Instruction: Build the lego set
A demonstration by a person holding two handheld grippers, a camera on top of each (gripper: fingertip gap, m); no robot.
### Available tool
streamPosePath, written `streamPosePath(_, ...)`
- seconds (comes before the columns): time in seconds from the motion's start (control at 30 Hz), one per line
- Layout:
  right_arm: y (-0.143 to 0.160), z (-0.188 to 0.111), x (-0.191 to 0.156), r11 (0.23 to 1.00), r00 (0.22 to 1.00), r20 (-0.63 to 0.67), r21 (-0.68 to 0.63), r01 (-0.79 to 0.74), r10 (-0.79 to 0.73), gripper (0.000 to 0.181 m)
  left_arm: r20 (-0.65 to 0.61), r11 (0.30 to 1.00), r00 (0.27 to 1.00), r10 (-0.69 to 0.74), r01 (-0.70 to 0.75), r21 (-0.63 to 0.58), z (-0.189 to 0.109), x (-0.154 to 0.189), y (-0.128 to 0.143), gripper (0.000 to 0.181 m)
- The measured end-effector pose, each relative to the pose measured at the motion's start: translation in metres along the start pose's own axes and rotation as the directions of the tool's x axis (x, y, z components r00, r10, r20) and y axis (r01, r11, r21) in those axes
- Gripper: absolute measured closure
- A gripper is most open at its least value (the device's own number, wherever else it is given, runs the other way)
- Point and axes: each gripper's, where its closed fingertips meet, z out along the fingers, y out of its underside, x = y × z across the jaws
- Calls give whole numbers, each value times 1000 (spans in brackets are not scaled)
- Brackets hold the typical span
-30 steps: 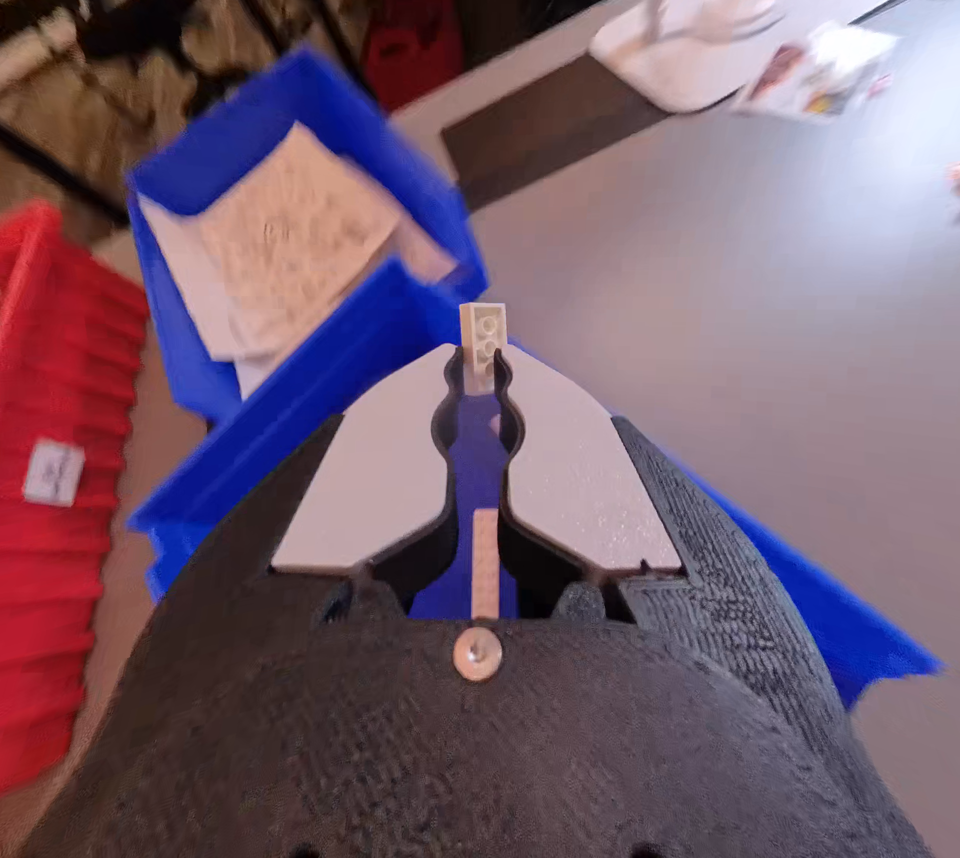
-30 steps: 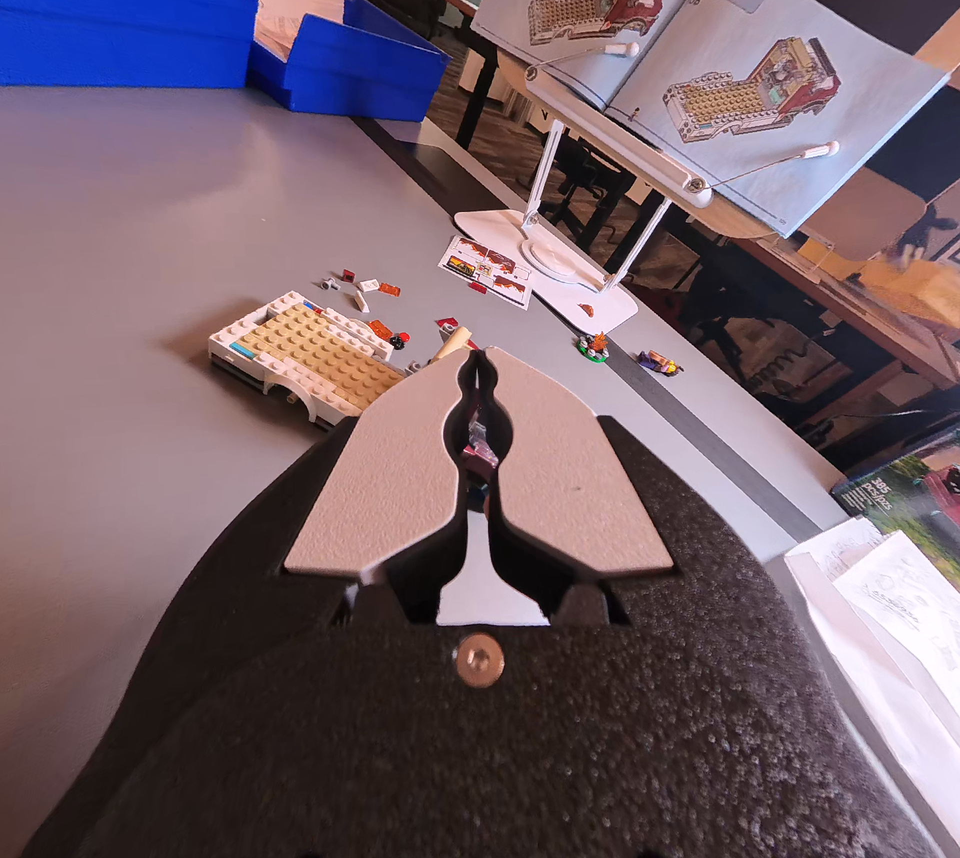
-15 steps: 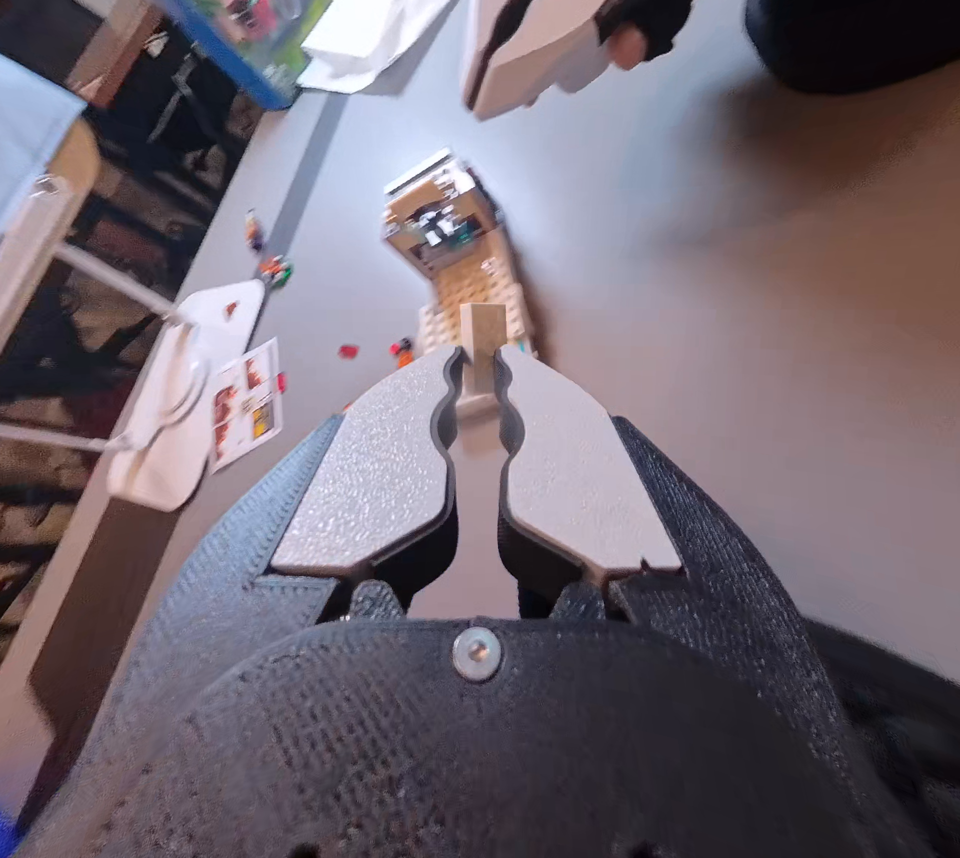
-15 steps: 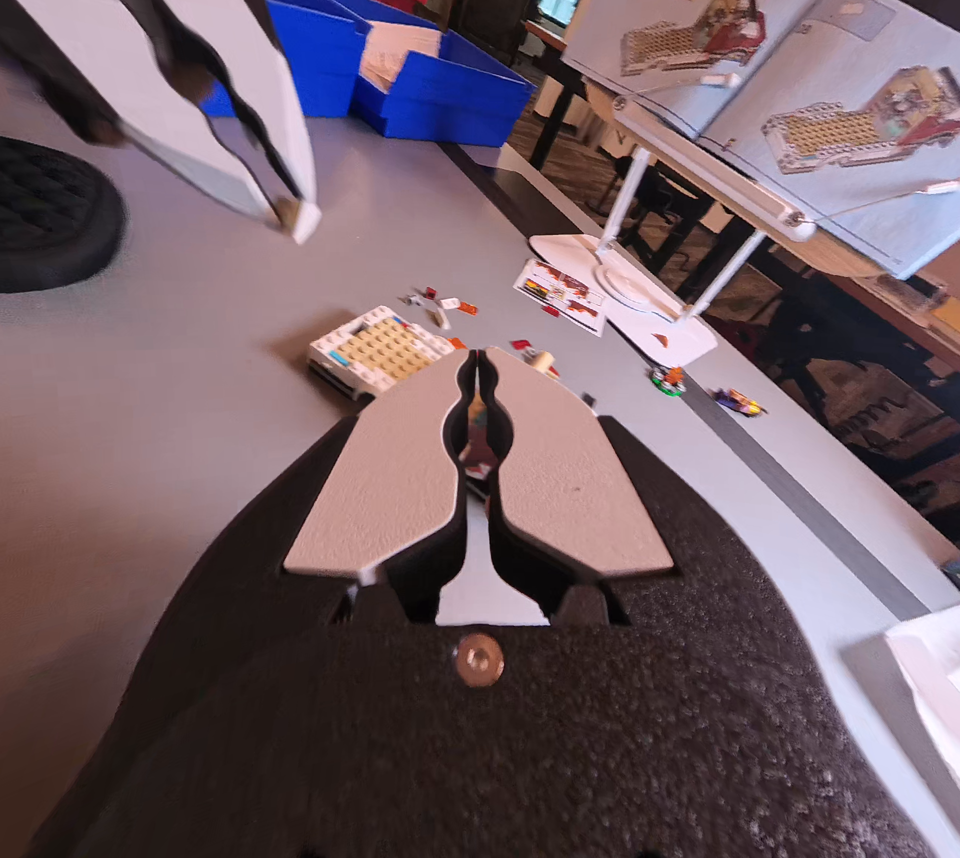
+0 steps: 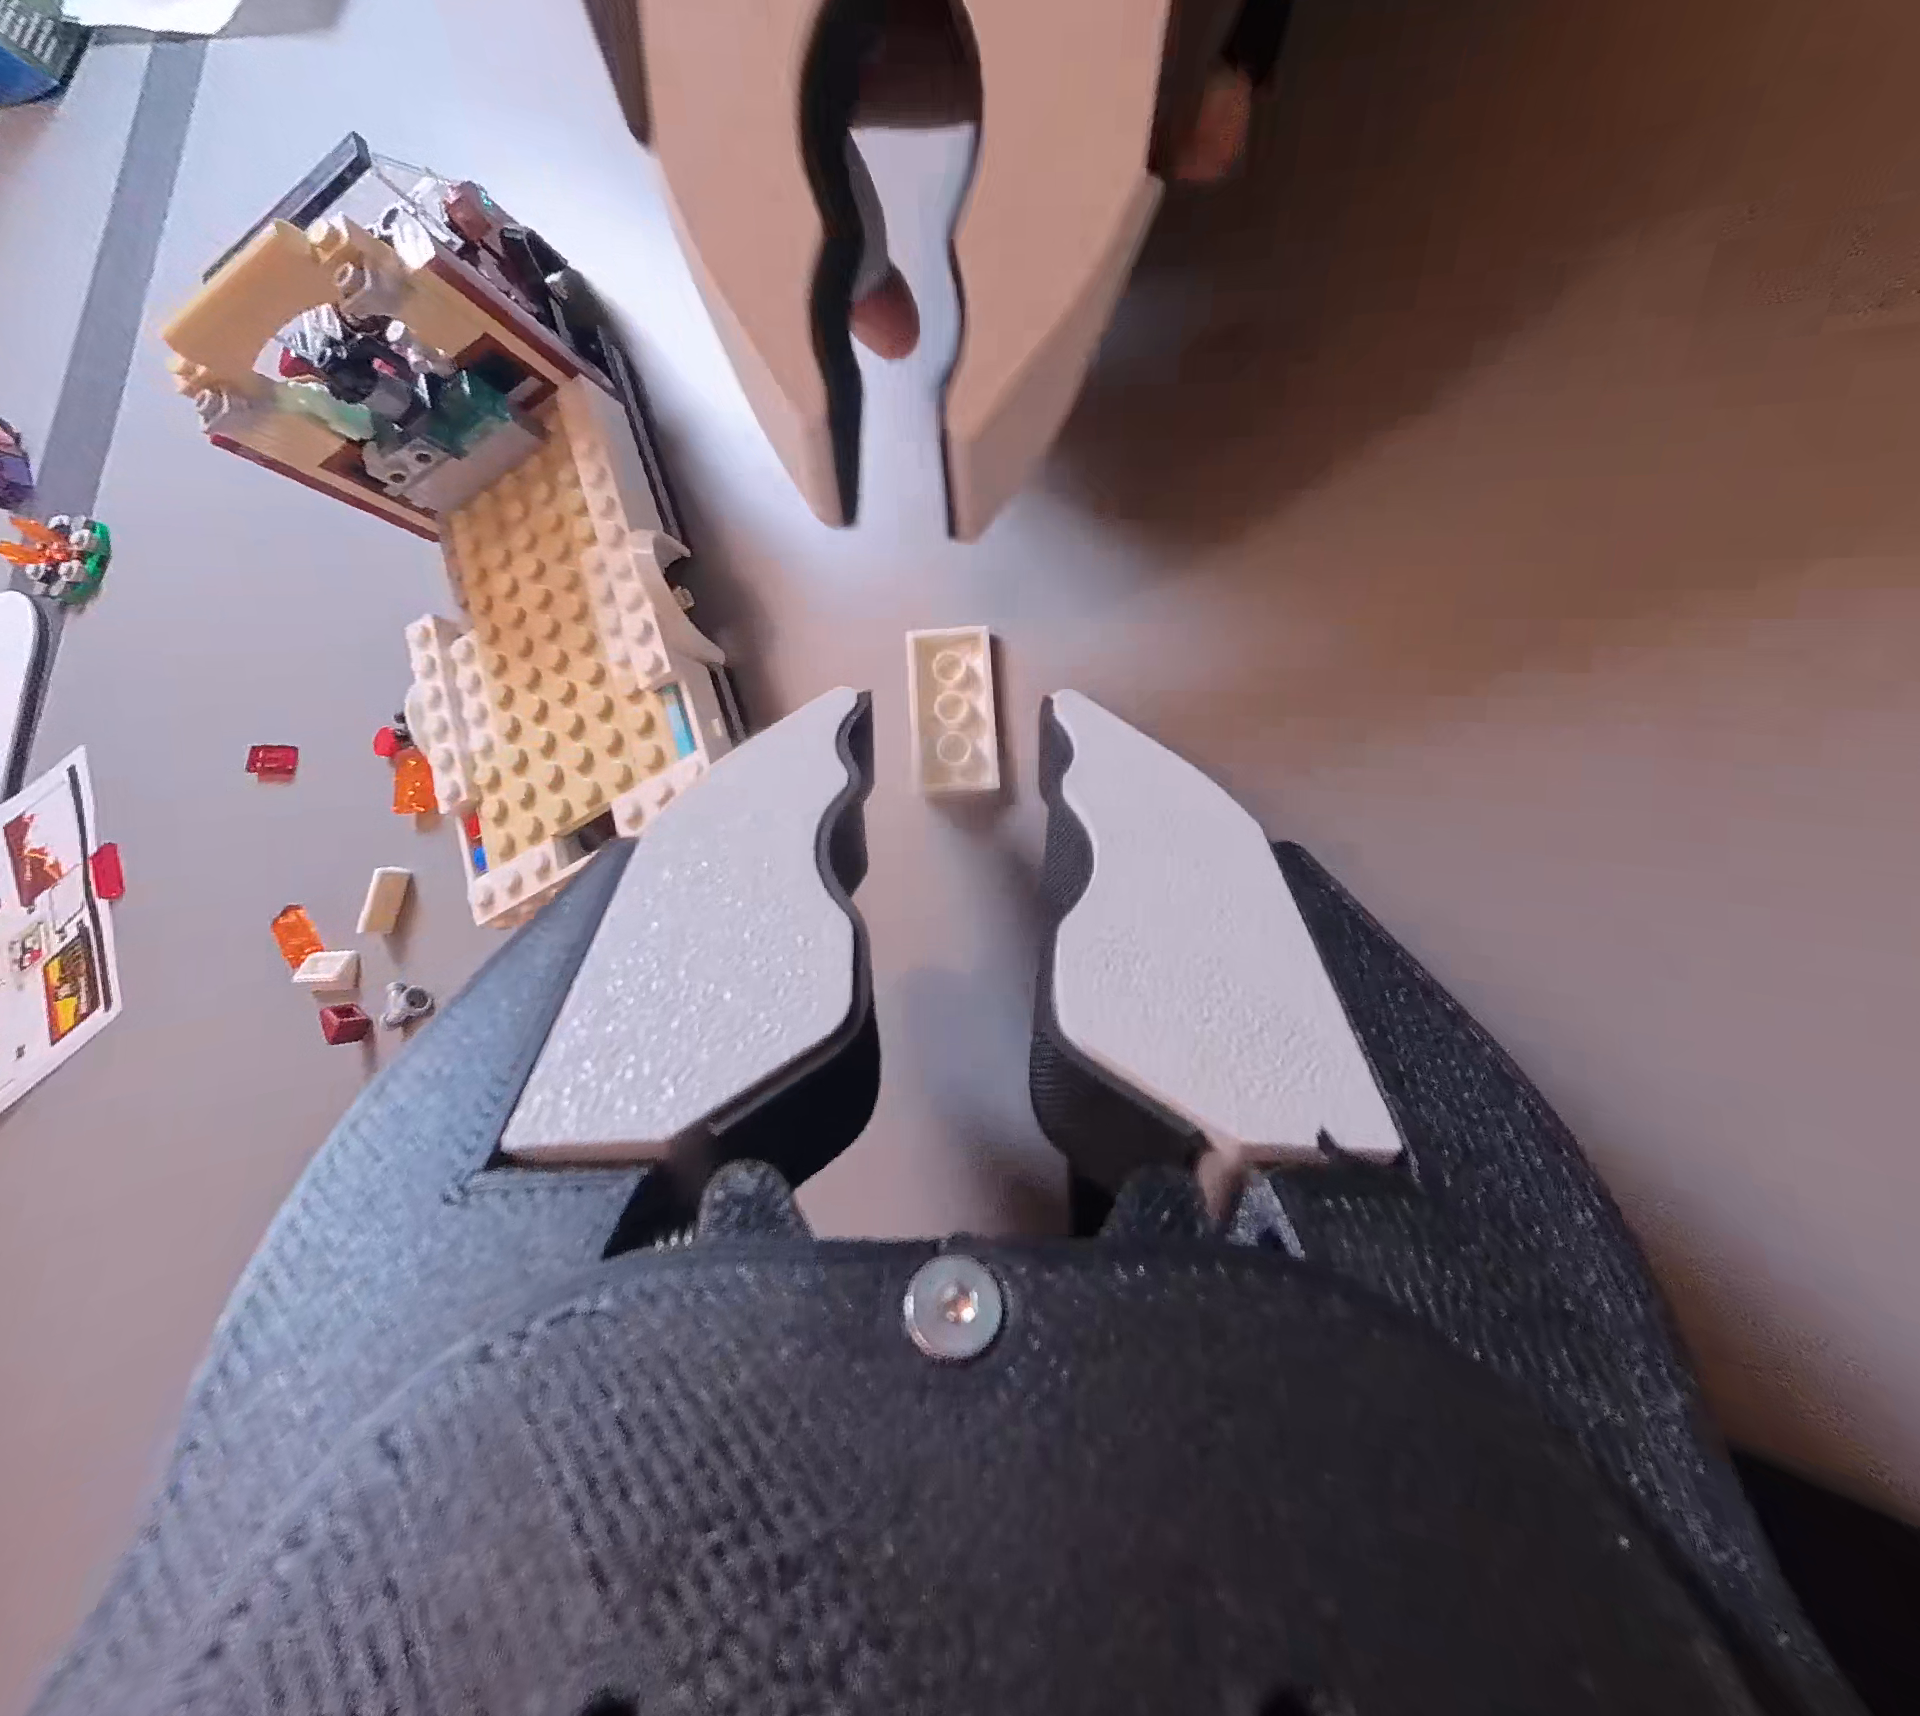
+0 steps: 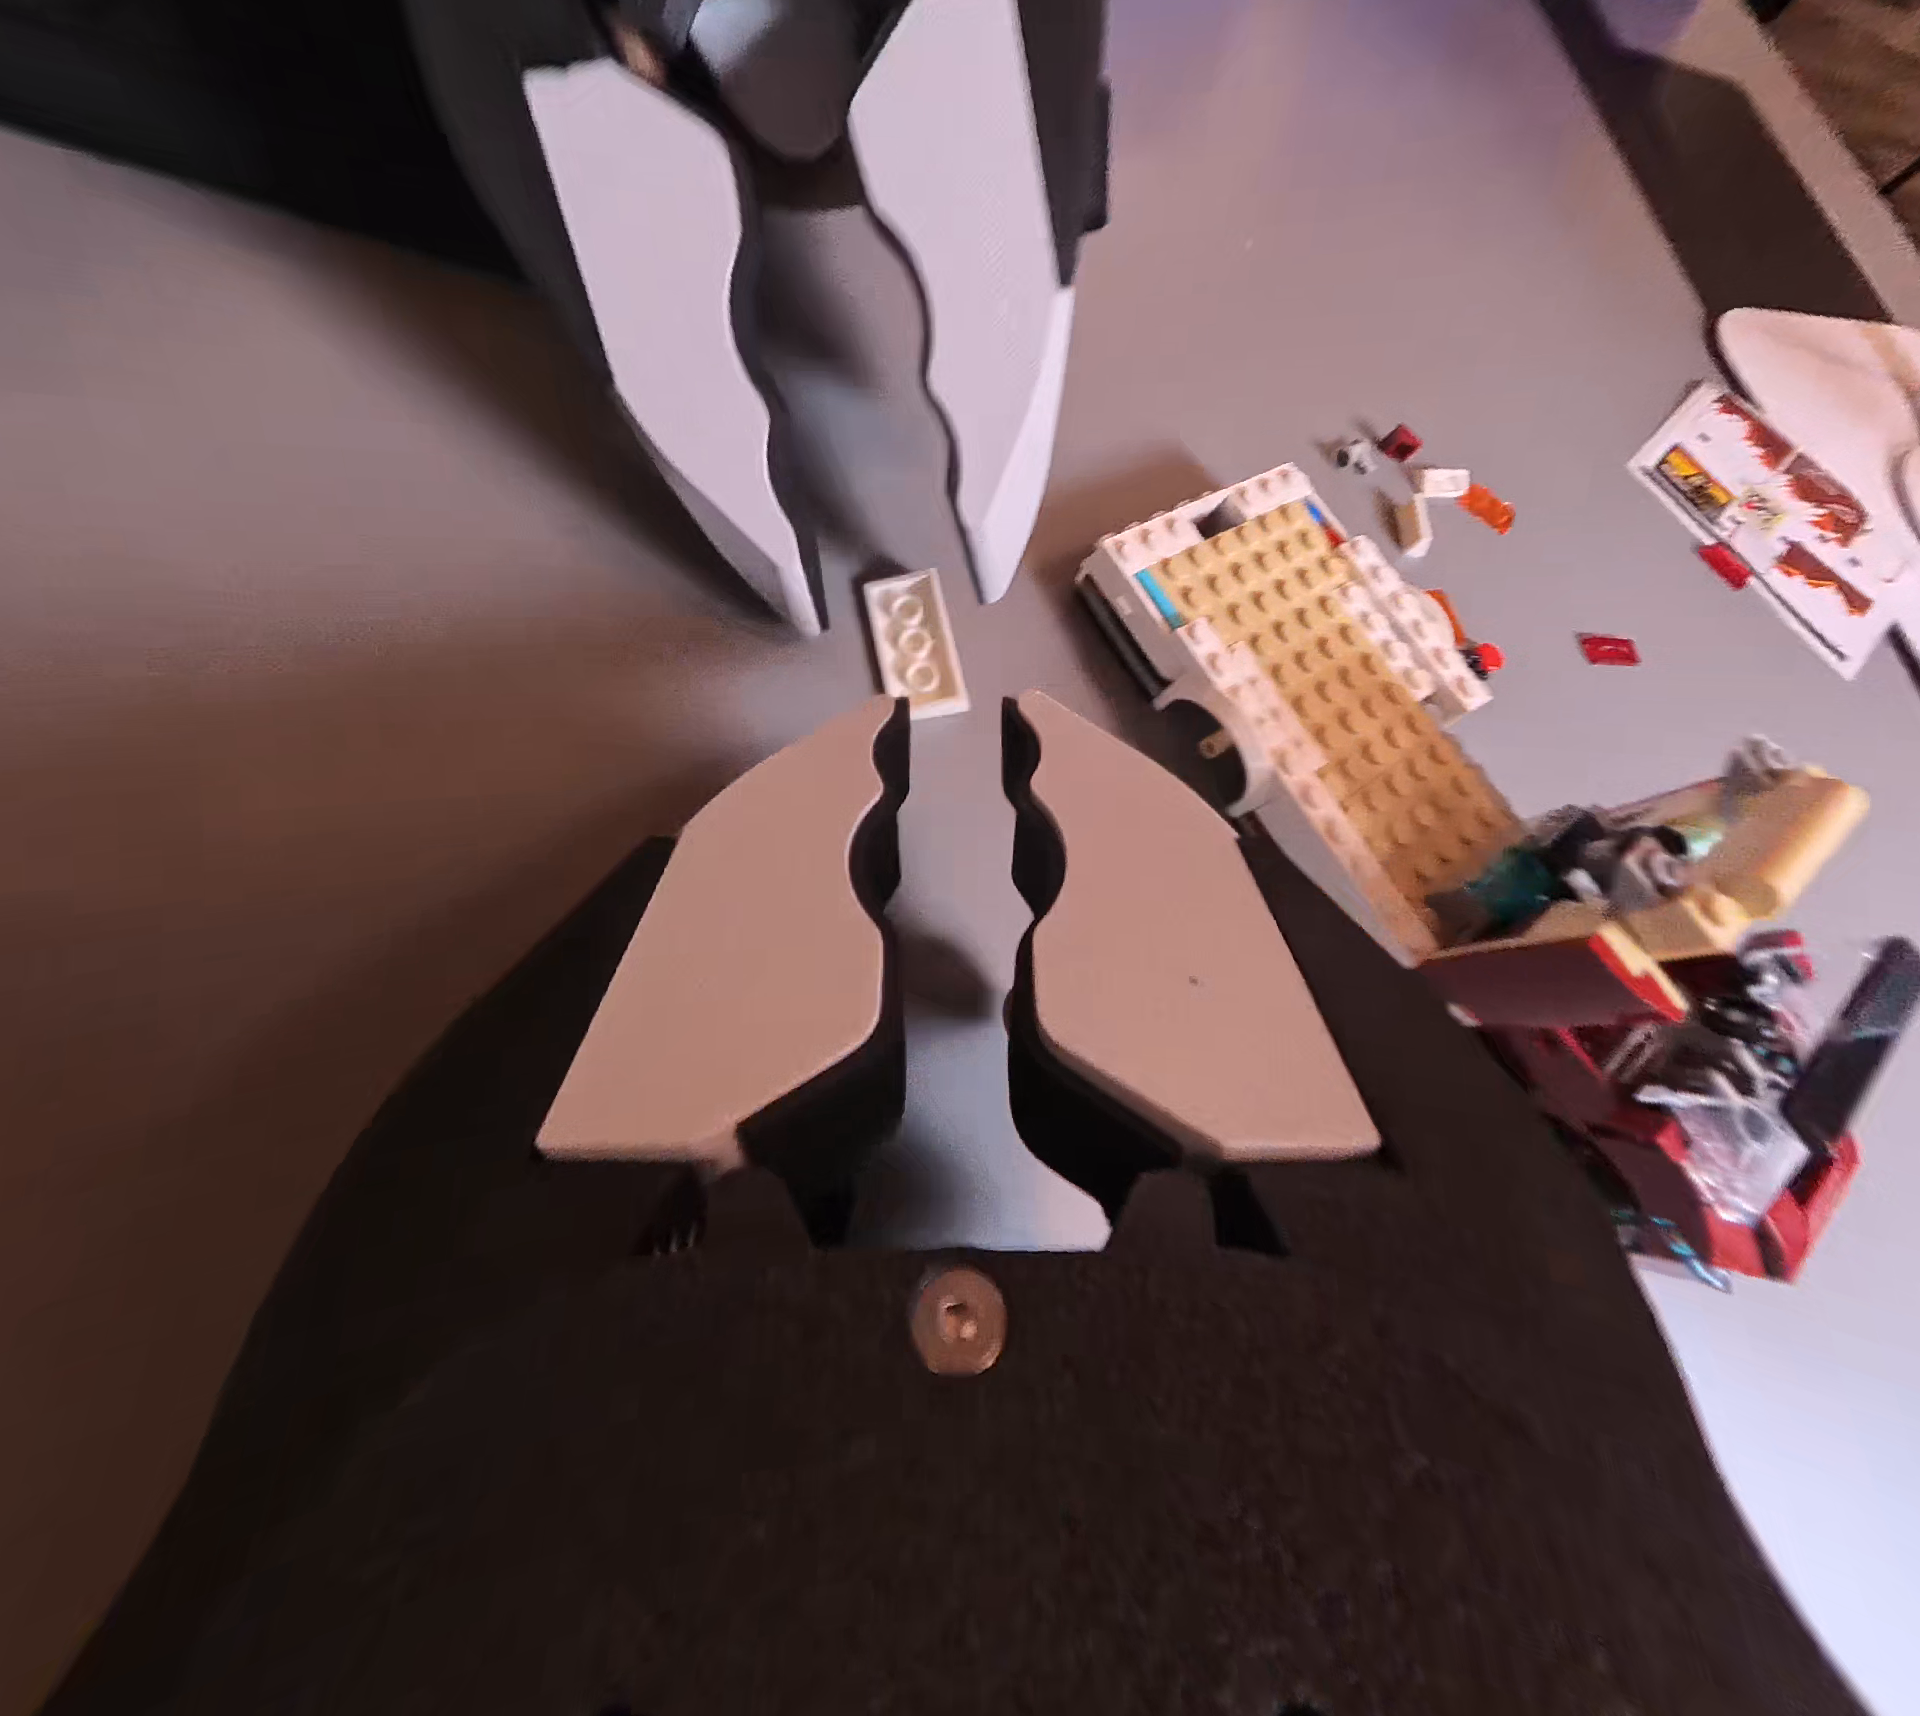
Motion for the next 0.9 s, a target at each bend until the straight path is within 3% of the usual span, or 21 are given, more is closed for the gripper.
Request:
streamPosePath(0.13,5,11,-8,996,999,6,-74,52,-51,162,-6,1000,1000,-27,27,8,-11,-6,3,147)
streamPosePath(0.3,5,26,-7,981,997,72,-192,24,-11,153,-92,995,991,-101,99,-20,-13,-1,18,150)
streamPosePath(0.47,9,28,-14,930,977,184,-365,-34,107,165,-149,986,975,-165,165,-12,-13,2,20,150)
streamPosePath(0.57,2,34,-6,954,991,132,-295,60,-21,165,-206,962,942,-264,274,18,-16,1,18,150)
streamPosePath(0.7,-24,31,-2,976,978,-11,-68,206,-207,165,-294,863,839,-458,499,80,-26,-13,12,151)
streamPosePath(0.83,-29,24,10,941,927,-161,-68,332,-338,165,-341,809,792,-507,573,128,-31,-19,5,171)
streamPosePath(0.9,-31,22,14,931,909,-199,-73,358,-366,165,-329,806,798,-506,573,149,-32,-23,3,172)
